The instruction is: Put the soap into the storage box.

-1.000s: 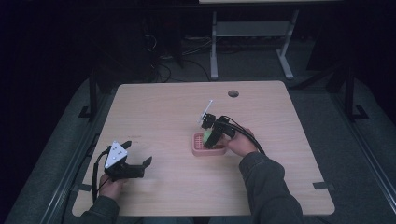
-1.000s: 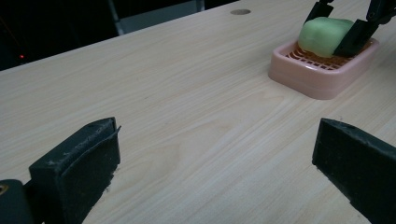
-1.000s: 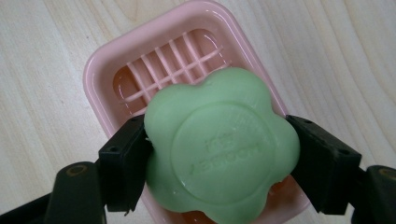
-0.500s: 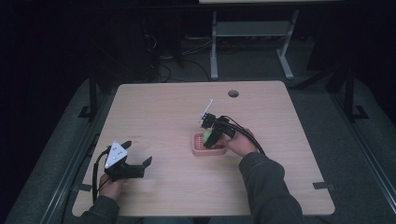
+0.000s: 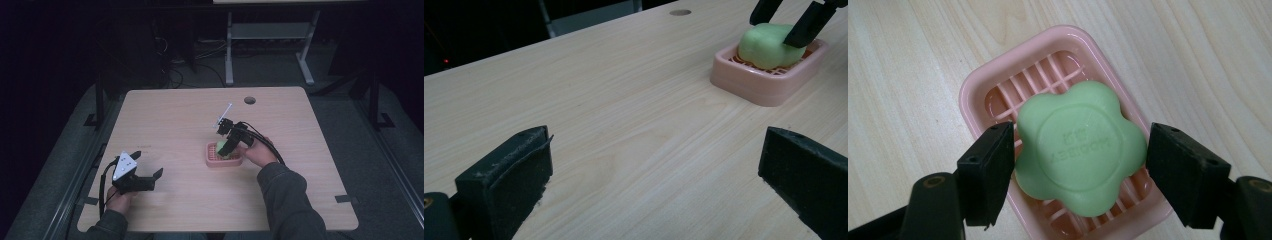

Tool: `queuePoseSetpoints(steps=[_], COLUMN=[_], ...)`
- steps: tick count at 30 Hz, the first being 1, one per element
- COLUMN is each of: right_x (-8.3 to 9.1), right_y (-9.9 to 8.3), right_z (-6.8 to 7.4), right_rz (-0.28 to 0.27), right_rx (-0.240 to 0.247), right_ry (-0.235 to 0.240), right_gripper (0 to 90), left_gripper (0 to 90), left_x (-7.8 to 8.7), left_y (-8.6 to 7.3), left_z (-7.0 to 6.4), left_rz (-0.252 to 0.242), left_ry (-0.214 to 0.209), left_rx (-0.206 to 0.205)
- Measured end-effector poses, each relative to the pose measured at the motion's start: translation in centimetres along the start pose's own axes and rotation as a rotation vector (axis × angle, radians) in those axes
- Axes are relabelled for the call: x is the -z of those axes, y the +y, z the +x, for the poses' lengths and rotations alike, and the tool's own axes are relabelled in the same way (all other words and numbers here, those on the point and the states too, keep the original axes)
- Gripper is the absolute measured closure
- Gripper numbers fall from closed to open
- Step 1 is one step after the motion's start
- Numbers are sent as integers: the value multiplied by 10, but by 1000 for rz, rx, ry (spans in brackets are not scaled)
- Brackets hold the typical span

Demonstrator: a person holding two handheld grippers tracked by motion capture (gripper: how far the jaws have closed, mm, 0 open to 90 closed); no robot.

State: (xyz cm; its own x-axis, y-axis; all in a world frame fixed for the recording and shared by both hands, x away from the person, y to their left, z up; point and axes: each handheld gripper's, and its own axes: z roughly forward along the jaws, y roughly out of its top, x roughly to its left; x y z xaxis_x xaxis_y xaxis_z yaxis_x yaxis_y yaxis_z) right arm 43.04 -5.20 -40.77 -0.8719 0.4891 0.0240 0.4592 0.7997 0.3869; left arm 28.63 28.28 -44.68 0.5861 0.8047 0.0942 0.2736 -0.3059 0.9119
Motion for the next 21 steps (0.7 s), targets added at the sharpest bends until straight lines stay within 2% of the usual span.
queuePoseSetpoints(steps=[21], right_x=[3], right_y=[-2], right_z=[0], right_rz=[6], right_rx=[-9], right_ry=[10], right_gripper=[258], left_gripper=[2], left_x=[-1], left_y=[0], left_z=[1], left_rz=[7], left_ry=[6], left_rx=[-1])
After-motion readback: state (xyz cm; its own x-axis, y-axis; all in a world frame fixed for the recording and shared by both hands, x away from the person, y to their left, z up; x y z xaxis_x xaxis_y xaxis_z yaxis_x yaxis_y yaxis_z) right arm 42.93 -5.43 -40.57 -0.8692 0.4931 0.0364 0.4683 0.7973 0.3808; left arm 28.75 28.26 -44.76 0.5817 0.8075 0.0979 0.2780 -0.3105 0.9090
